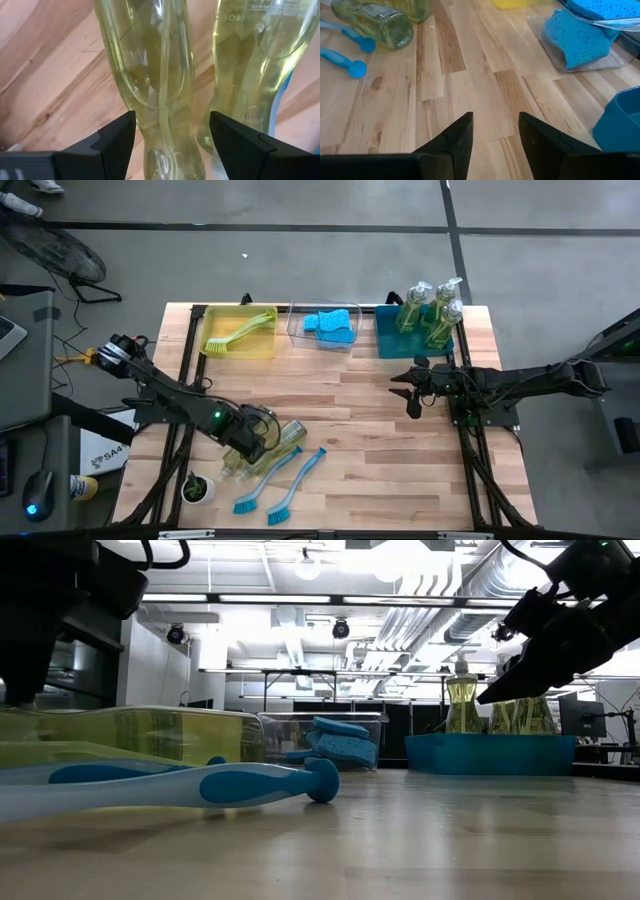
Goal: Pick & Place Kitchen Sink Supplies
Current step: Put the dish soap into the blue bin
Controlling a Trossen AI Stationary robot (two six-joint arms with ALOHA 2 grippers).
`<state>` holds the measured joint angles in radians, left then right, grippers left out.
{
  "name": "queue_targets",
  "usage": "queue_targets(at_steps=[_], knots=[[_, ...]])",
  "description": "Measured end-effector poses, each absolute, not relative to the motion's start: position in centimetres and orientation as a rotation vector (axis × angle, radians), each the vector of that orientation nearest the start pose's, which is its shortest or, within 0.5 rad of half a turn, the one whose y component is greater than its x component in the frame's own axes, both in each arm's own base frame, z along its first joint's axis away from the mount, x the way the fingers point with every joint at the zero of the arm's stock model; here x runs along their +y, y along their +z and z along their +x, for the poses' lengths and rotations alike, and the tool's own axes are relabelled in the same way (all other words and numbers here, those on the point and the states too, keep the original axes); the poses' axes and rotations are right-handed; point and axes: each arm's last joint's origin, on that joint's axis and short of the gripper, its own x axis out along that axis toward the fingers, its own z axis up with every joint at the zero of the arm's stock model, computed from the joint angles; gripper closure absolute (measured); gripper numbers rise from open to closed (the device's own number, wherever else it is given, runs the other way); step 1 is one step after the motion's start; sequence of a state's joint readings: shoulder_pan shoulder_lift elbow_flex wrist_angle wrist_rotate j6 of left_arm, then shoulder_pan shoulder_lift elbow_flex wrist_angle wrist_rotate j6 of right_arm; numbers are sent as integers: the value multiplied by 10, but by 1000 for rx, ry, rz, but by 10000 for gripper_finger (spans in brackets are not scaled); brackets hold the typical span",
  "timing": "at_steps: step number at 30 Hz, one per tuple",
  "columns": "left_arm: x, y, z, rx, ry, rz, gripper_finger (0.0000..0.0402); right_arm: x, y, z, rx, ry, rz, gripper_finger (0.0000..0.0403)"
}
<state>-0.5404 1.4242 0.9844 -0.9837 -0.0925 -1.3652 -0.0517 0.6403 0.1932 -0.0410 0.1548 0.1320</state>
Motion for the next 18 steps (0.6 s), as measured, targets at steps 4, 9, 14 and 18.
queue_targets(at_steps=[4, 9, 14, 18], knots=[[-122, 219, 209, 1311, 587, -681, 151, -12, 163, 139, 484, -235, 103, 252], [-122, 219, 209, 1312, 596, -683, 151, -12, 163, 139, 489, -235, 102, 252], [-122, 219, 209, 1301, 604, -676, 151, -12, 163, 139, 489, -234, 102, 252], [-120, 213, 206, 1312, 633, -684, 151, -12, 163, 139, 489, -232, 103, 252]])
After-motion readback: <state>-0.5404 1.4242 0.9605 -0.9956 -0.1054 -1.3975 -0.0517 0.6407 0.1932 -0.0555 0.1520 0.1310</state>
